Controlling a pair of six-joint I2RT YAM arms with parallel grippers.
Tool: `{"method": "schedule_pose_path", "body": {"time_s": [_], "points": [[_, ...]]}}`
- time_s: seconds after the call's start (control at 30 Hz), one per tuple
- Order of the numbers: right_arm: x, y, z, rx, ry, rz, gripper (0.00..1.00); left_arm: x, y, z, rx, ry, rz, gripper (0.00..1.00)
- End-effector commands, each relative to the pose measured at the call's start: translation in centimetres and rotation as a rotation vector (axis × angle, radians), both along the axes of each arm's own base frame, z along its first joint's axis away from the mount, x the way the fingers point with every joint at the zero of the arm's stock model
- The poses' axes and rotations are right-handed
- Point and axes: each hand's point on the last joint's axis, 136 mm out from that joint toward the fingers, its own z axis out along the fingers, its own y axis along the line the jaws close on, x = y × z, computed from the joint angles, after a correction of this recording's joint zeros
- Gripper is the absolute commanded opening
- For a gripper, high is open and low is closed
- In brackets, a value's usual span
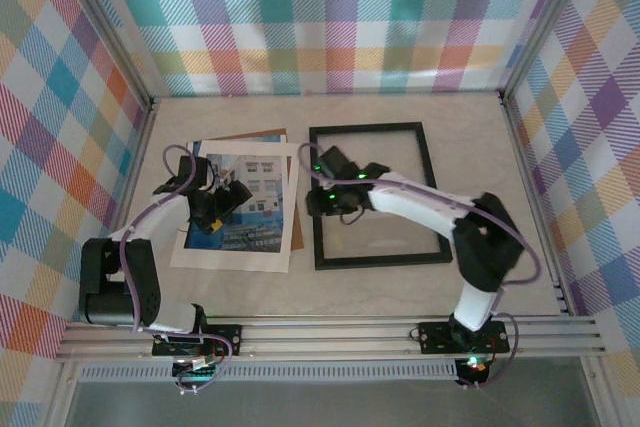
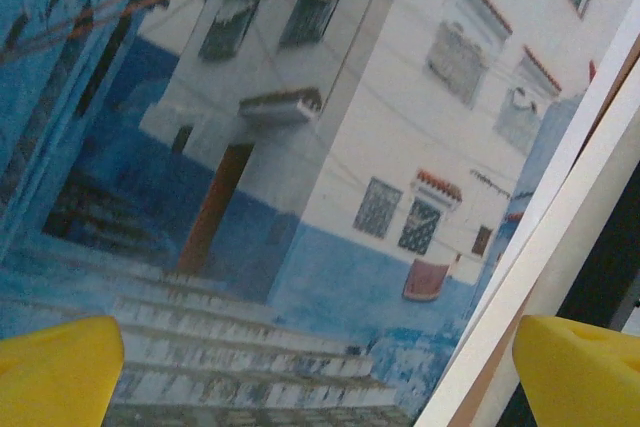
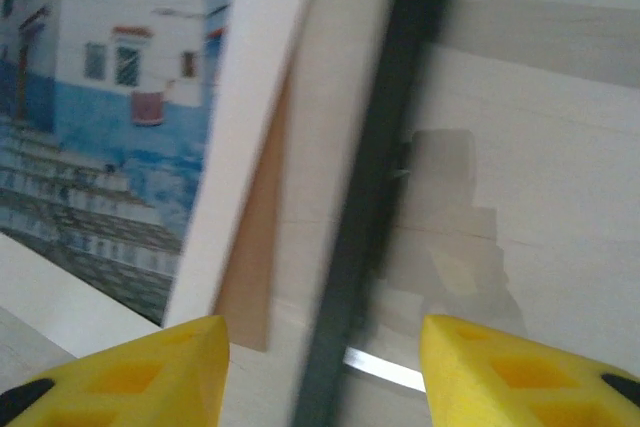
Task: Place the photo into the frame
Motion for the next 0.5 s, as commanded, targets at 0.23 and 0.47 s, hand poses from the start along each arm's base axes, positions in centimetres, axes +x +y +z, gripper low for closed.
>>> {"method": "schedule_pose_path", "body": {"time_s": [0.23,0.47], "points": [[-0.8,7.4,-2.5,0.046,0.020,-0.029,0.40,-5.0,-0.2,-0.7,-0.030,0.037,-0.006,1.00],[-0.9,7.0,-4.5,0.022,0.034,-0.088,0.40,-7.4,-0.4,-2.7,-0.035,0.081,-0.012,1.00]]}}
